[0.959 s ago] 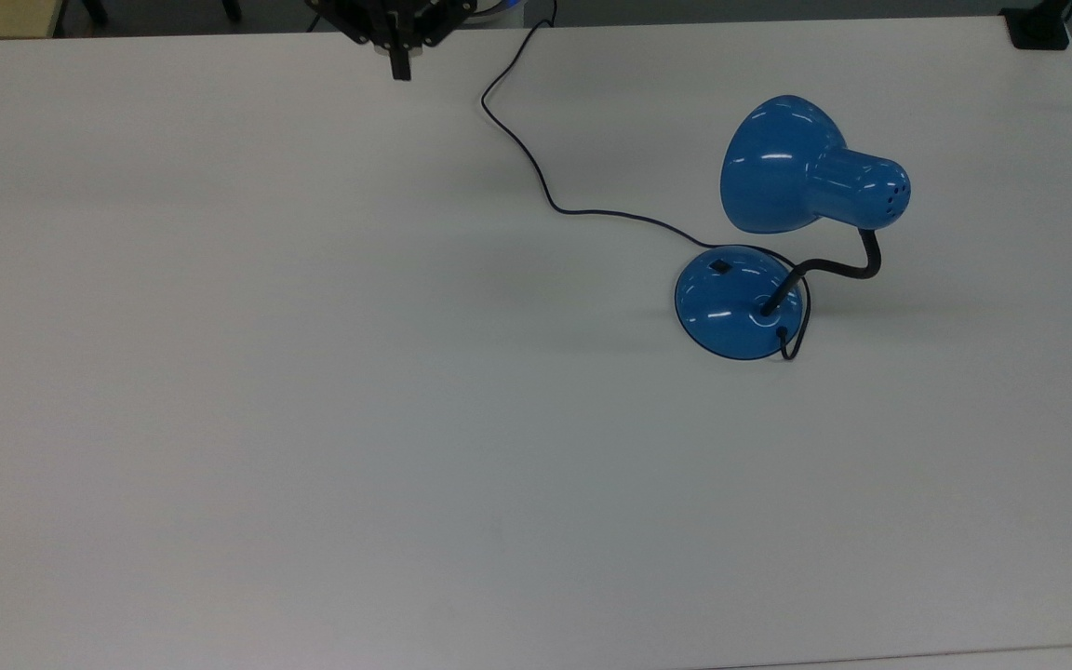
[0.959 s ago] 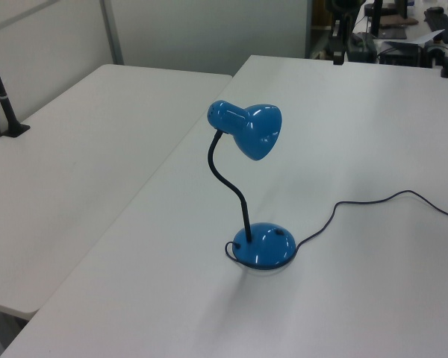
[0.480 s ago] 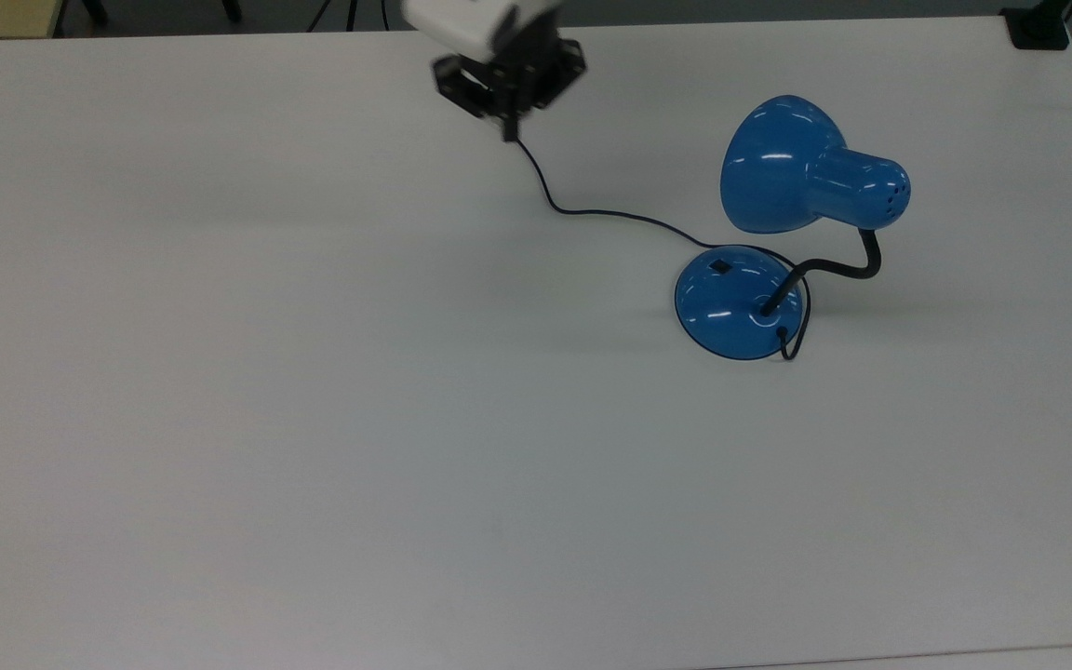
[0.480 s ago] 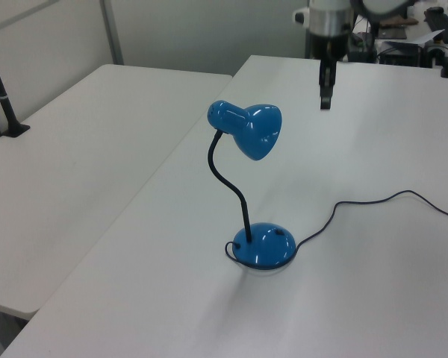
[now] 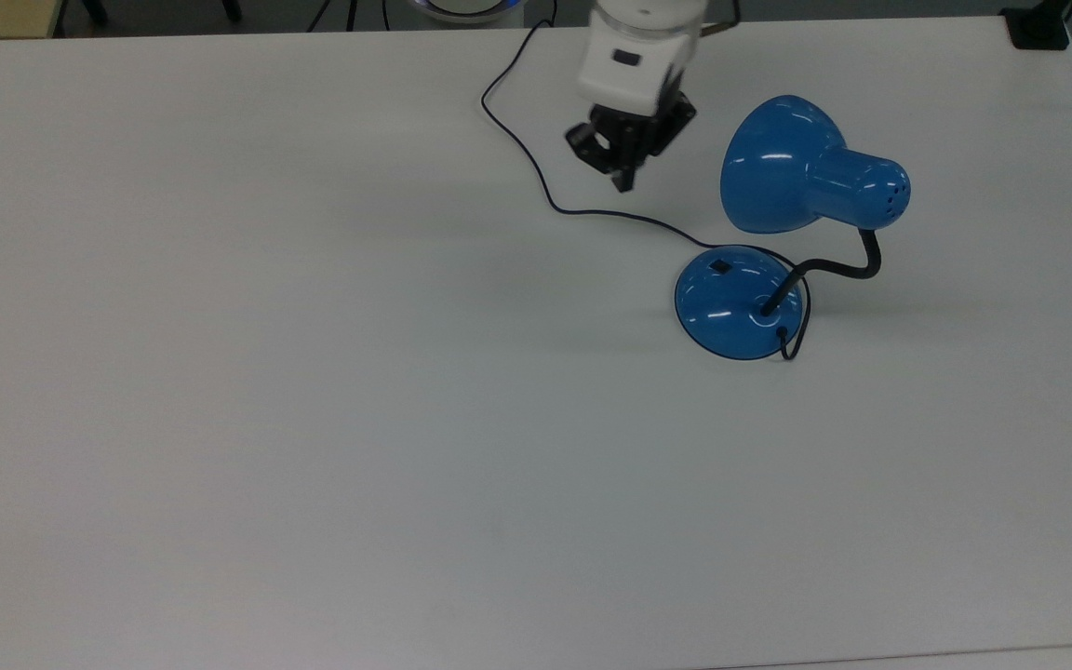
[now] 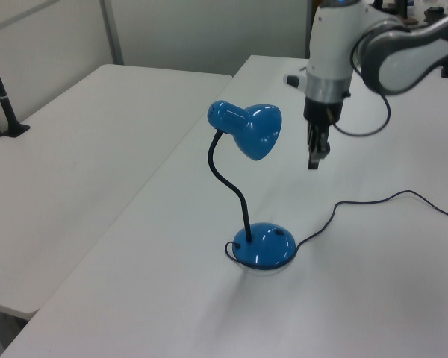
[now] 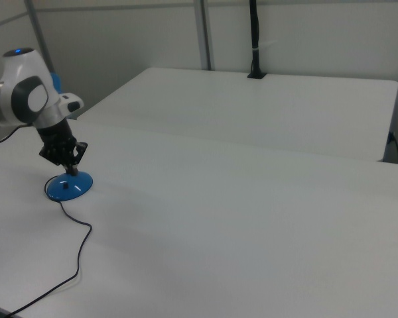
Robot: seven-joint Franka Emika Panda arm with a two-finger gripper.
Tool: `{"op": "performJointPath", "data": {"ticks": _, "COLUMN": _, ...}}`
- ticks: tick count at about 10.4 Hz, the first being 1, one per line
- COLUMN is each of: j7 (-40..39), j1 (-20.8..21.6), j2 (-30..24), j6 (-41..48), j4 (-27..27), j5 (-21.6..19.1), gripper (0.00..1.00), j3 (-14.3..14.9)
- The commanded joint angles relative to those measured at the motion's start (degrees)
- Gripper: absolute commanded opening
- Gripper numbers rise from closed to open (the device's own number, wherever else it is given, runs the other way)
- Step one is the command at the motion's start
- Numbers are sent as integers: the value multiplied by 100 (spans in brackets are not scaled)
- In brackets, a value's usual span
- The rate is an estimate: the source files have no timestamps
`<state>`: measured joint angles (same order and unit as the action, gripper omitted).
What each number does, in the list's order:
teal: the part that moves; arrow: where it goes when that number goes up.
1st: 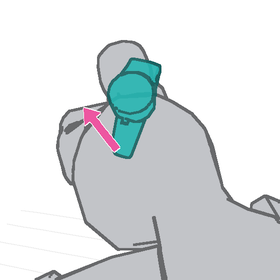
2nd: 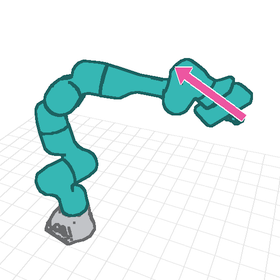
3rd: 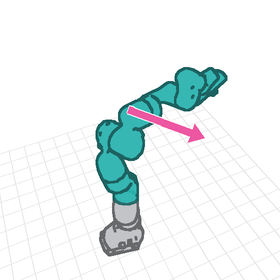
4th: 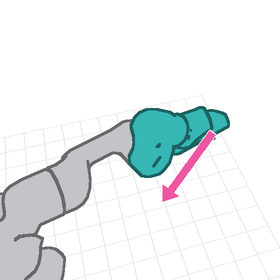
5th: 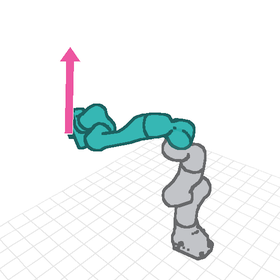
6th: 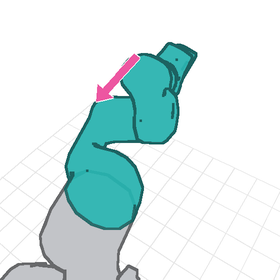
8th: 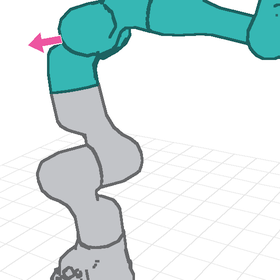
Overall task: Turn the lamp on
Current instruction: 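Move the gripper toward the blue lamp base and its switch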
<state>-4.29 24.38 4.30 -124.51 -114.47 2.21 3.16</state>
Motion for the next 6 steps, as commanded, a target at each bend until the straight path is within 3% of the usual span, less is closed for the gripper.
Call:
{"op": "performJointPath", "data": {"ticks": 1, "j7": -274, "j1": 418, "j2": 395, "j6": -924, "j4": -216, "j5": -80, "gripper": 0, "j3": 71}}
{"op": "performJointPath", "data": {"ticks": 6, "j7": -387, "j1": 384, "j2": 835, "j6": -2041, "j4": -216, "j5": -71, "gripper": 0, "j3": -385}}
